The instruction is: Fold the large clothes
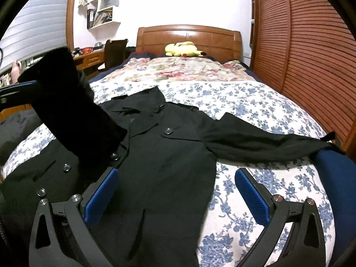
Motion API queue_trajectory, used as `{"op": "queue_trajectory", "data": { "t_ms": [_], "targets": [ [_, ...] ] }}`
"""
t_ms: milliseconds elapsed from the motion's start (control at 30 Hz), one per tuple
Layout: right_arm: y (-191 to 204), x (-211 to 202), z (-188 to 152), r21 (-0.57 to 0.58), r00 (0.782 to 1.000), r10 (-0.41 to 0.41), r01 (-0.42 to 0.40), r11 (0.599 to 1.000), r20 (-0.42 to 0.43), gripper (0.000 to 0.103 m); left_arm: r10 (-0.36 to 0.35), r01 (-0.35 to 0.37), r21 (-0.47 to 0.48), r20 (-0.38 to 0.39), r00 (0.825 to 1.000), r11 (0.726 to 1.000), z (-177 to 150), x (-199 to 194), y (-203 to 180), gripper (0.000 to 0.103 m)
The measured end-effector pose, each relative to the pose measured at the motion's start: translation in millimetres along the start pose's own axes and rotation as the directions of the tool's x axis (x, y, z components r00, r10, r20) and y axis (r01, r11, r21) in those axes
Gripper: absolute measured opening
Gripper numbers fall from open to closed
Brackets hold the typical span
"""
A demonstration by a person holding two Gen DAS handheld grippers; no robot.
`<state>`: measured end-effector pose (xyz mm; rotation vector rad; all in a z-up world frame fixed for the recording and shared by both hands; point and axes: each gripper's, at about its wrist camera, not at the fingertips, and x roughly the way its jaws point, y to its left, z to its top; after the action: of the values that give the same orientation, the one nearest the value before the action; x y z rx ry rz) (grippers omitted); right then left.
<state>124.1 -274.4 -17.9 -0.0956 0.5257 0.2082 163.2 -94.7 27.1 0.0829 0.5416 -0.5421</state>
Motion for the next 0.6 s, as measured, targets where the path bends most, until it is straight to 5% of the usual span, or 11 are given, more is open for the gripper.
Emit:
{"op": "queue_trajectory", "data": {
  "t_ms": [200, 600],
  "targets": [
    [0, -9, -1, 0.028, 1.0, 0.015, -0.015, 0.999, 0.019, 0.103, 0.001, 0.0, -0.022, 0.041, 0.999, 1.0, 1, -27, -5, 0.069],
    [-8, 3, -8, 0.026, 0.996, 0.087, -0.086, 0.996, -0.007, 0.103, 0.106, -0.104, -0.122, 0.01, 0.994, 0.987, -46, -33, 40, 0.075]
  ]
}}
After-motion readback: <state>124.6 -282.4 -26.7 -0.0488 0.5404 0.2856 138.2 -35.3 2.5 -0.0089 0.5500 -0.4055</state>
